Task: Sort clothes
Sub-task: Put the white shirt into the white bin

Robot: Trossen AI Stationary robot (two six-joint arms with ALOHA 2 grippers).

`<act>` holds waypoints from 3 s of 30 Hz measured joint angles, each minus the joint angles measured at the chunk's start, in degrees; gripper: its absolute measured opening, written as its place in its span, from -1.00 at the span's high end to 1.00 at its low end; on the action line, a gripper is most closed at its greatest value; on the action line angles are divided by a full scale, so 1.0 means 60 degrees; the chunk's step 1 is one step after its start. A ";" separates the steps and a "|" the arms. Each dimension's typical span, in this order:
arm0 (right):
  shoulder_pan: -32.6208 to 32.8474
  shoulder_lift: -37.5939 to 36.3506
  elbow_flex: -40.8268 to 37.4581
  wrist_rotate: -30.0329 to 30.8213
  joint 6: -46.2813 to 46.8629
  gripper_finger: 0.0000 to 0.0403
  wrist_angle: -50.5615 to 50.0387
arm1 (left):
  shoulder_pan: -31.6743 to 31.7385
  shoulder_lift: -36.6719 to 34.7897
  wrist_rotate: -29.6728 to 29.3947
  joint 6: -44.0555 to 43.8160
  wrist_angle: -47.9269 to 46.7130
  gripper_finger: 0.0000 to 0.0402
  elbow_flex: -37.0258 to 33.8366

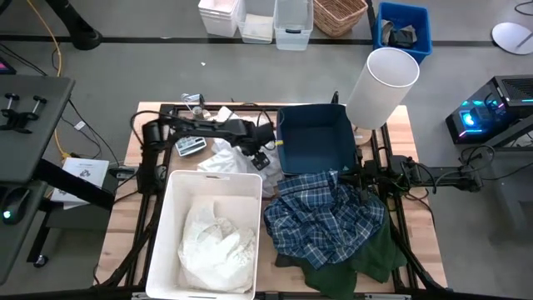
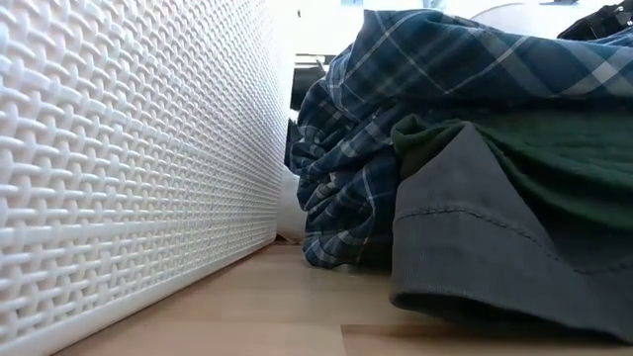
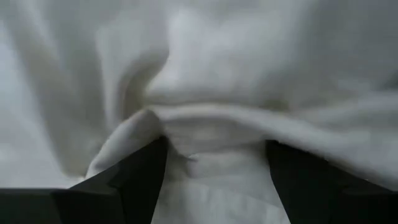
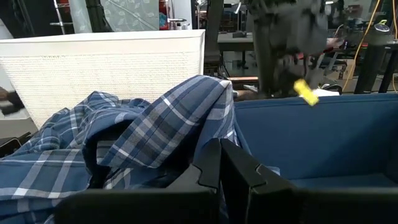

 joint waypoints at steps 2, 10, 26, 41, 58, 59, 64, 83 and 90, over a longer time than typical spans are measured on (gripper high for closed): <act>0.0004 0.0000 -0.0003 0.0000 0.0000 1.00 0.0000 | 0.0009 0.0363 -0.0291 0.0023 -0.0020 -0.31 0.0032; 0.0000 0.0002 -0.0002 0.0000 0.0000 1.00 0.0000 | -0.0197 0.0233 0.0898 0.0898 -0.0472 0.87 0.0015; 0.0003 0.0004 -0.0002 0.0000 0.0000 1.00 0.0000 | -0.1219 -0.7947 -0.0751 0.2385 0.1192 0.99 0.1070; 0.0003 0.0004 0.0000 0.0000 0.0000 1.00 0.0000 | -0.4507 -0.9879 0.5541 -0.0368 0.7499 1.00 0.2208; 0.0000 0.0000 0.0000 0.0000 0.0000 1.00 0.0000 | -0.8713 -0.8584 0.5377 -0.2599 0.4464 1.00 -0.2423; 0.0002 0.0002 0.0000 0.0000 0.0000 1.00 -0.0004 | -0.8834 -0.8507 0.5265 -0.2842 0.4824 1.00 -0.2999; 0.0001 0.0004 -0.0001 0.0000 -0.0002 1.00 0.0000 | -0.9333 -0.7983 0.4311 -0.4747 0.9793 1.00 -0.6053; 0.0000 0.0084 -0.0001 0.0000 0.0000 1.00 0.0004 | -0.9420 -0.5870 0.2791 -0.3485 0.8723 0.37 -0.6034; 0.0004 0.0193 0.0000 0.0000 0.0000 1.00 0.0000 | -0.9503 -0.5867 0.3027 0.0113 0.3868 -0.13 -0.2714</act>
